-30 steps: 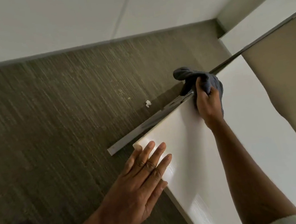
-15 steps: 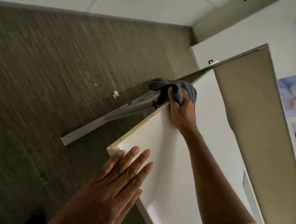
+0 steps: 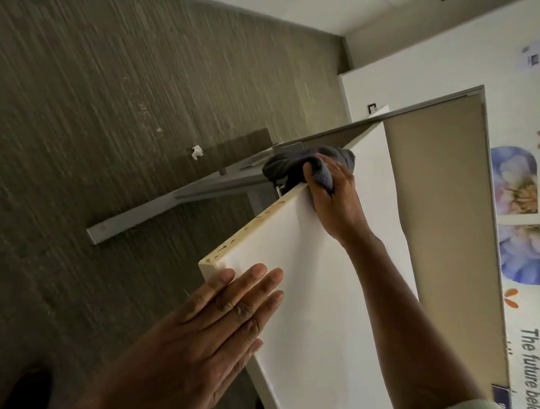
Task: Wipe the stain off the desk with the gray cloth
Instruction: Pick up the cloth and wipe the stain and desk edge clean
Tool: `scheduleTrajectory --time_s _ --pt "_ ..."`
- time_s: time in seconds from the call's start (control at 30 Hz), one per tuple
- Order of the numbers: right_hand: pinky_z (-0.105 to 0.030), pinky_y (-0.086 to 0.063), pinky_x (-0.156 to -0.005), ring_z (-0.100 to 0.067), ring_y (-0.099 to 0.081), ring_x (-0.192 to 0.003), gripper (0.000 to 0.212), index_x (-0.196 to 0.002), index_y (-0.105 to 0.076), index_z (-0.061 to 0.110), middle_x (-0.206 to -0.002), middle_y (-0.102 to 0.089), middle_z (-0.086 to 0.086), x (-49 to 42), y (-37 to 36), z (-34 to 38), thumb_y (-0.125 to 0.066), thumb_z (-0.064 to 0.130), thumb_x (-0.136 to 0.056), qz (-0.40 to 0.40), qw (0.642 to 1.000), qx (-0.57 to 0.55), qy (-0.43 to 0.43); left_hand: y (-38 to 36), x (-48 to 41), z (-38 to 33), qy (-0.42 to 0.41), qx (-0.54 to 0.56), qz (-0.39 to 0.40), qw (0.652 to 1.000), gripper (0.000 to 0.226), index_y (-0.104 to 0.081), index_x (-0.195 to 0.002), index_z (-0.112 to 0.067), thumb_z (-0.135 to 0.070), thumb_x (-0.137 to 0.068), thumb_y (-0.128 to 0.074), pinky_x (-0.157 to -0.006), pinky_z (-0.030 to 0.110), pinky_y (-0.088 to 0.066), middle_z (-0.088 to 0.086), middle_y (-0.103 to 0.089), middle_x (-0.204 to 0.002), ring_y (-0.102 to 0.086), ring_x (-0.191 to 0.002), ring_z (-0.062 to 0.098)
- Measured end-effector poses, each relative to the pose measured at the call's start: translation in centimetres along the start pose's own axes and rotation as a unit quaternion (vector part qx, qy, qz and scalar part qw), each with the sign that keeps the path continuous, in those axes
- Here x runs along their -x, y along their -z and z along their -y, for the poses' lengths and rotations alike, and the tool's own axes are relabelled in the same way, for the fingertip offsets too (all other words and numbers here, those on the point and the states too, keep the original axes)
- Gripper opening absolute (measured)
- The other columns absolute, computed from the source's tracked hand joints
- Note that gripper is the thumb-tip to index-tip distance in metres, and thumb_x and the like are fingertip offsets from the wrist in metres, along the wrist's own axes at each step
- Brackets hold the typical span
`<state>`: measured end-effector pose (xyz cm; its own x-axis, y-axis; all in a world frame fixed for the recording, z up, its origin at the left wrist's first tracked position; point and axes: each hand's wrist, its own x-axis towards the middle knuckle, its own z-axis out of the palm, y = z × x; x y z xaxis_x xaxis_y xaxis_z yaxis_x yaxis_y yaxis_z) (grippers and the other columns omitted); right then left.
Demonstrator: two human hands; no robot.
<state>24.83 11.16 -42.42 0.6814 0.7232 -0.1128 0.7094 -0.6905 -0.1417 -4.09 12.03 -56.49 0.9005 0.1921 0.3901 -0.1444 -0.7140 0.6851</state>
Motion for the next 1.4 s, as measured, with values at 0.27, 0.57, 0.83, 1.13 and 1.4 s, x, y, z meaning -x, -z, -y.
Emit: scheduleTrajectory --time_s 0.27,0.57,0.83,1.13,1.4 --pt "-0.06 -0.042 -0.107 -0.031 -0.059 -0.118 0.05 -0.118 -0.065 0.014 -0.122 -0.066 -0.012 1.7 -0.9 1.1 -0.039 0.051 -0.096 -0.017 0.998 -0.057 -0.024 3.1 -1.1 0.1 -0.048 -0.083 -0.085 0.992 0.06 -0.026 -0.162 -0.005 -0.035 -0.112 -0.039 -0.131 0.044 -0.005 0.014 -0.019 -0.173 -0.012 -0.162 0.029" --pt "-0.065 -0.039 -0.109 -0.036 -0.059 -0.117 0.022 -0.111 -0.058 0.039 -0.121 -0.065 -0.015 3.6 -2.1 3.3 -0.042 0.046 -0.096 -0.032 0.993 -0.111 -0.015 3.5 -1.4 0.2 -0.054 -0.086 -0.092 0.991 0.058 -0.027 -0.162 -0.004 -0.034 -0.113 -0.039 -0.132 0.044 -0.006 0.014 -0.021 -0.172 -0.012 -0.161 0.029" --pt "-0.065 -0.039 -0.108 -0.034 -0.059 -0.115 0.024 -0.105 -0.055 0.066 -0.114 -0.063 -0.003 5.0 -2.7 5.4 -0.044 0.048 -0.095 -0.027 0.99 -0.14 0.003 3.2 -1.4 0.4 -0.061 -0.073 -0.111 0.989 0.058 -0.027 -0.162 -0.003 -0.033 -0.114 -0.038 -0.132 0.044 -0.007 0.016 -0.022 -0.171 -0.013 -0.161 0.029" --pt "-0.065 -0.031 -0.115 -0.017 -0.057 -0.12 0.018 -0.11 -0.054 0.067 -0.111 -0.06 0.034 7.1 -3.5 8.0 -0.045 0.059 -0.097 -0.018 0.987 -0.157 -0.003 3.0 -1.3 1.2 -0.089 -0.051 -0.119 0.988 0.061 -0.017 -0.164 -0.004 -0.033 -0.114 -0.037 -0.132 0.043 -0.003 0.014 -0.012 -0.174 -0.007 -0.162 0.028" --pt "-0.037 -0.014 -0.125 0.028 -0.012 -0.137 0.056 -0.125 -0.045 0.016 -0.133 -0.03 0.022 9.9 -3.5 8.5 -0.069 -0.014 -0.085 0.02 0.994 -0.069 0.08 3.7 -0.7 0.7 -0.07 0.054 -0.115 0.989 0.064 -0.017 -0.164 -0.006 -0.027 -0.111 -0.047 -0.132 0.044 -0.009 0.015 -0.01 -0.174 -0.007 -0.162 0.03"
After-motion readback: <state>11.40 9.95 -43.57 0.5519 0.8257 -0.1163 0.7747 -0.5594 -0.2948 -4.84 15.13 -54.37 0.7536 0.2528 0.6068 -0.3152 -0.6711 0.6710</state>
